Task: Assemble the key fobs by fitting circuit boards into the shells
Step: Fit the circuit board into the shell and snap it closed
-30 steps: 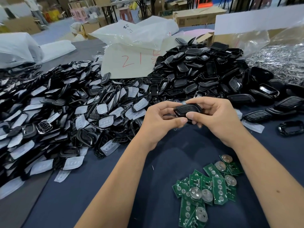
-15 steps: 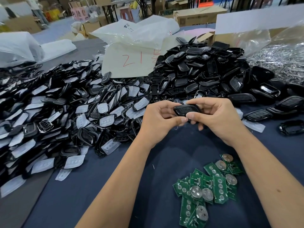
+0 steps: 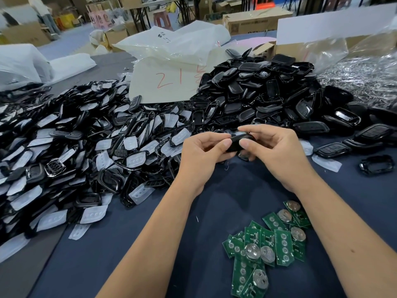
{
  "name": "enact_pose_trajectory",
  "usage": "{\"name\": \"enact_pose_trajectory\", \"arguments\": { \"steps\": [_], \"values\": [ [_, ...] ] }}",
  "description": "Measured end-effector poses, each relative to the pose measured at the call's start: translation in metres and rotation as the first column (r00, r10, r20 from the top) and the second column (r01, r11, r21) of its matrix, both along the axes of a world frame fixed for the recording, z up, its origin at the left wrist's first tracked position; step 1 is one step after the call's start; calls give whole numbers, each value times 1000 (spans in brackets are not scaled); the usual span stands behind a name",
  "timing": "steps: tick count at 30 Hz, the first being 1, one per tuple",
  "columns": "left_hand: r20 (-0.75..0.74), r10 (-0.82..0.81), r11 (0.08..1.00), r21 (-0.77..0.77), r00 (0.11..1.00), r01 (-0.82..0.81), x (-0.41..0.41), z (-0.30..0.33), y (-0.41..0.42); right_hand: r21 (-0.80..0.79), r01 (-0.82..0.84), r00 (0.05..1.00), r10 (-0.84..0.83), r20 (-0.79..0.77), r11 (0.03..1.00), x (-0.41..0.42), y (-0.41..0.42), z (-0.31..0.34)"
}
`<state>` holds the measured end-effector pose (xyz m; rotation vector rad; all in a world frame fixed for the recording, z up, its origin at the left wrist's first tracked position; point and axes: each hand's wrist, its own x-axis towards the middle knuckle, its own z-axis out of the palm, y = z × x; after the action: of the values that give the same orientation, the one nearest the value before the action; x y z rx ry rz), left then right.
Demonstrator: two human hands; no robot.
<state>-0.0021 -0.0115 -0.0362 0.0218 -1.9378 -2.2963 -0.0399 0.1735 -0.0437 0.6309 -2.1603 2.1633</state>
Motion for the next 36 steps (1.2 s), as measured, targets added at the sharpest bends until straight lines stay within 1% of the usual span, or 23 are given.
{"name": "enact_pose_trajectory", "arguments": {
  "steps": [3, 9, 14, 18, 21, 24, 26, 27, 29, 32, 34, 35, 36],
  "values": [
    [-64, -10, 994, -110, 998, 3, -1, -1, -2, -31, 1, 999, 0, 35, 1000, 0, 1, -1],
    [-125, 0, 960, -278, 992, -35, -1, 1, -10, -97, -53, 997, 58, 54, 994, 1, 3, 2],
    [-207, 12, 953, -295, 978, -74, -1, 3, -9, -121, -69, 996, 75, 43, 990, 1, 5, 4],
    [-214, 10, 949, -305, 977, -77, -1, 4, -10, -96, -70, 997, 73, 26, 993, 2, 6, 6],
    [-193, 4, 933, -353, 981, -73, -3, 3, -12, -63, -48, 999, 48, 6, 997, 1, 4, 6],
    [-176, 11, 875, -475, 984, -95, -4, -1, -12, 102, 29, 996, -20, -89, 994, -1, 4, 5],
    [-264, 2, 783, -599, 964, -166, -3, -3, -10, 215, 80, 984, -42, -173, 973, -1, 2, 4],
    [-309, -10, 738, -644, 951, -201, -3, -2, -8, 246, 95, 977, -43, -209, 965, 0, 0, 5],
    [-343, -19, 693, -682, 939, -235, -3, -1, -1, 282, 117, 963, -40, -266, 952, 1, -3, 5],
    [-357, -28, 639, -724, 934, -257, -7, 1, 8, 304, 156, 951, -60, -304, 940, -1, -1, 3],
    [-366, -37, 613, -743, 930, -268, -11, 4, 12, 257, 147, 968, -86, -235, 955, -3, 1, 1],
    [-359, -26, 619, -738, 933, -267, -13, 6, 15, 201, 138, 980, -104, -171, 970, -4, 0, 0],
    [-338, 7, 649, -714, 941, -261, -15, 7, 17, 128, 139, 986, -125, -107, 982, -4, 0, -1]
  ]
}}
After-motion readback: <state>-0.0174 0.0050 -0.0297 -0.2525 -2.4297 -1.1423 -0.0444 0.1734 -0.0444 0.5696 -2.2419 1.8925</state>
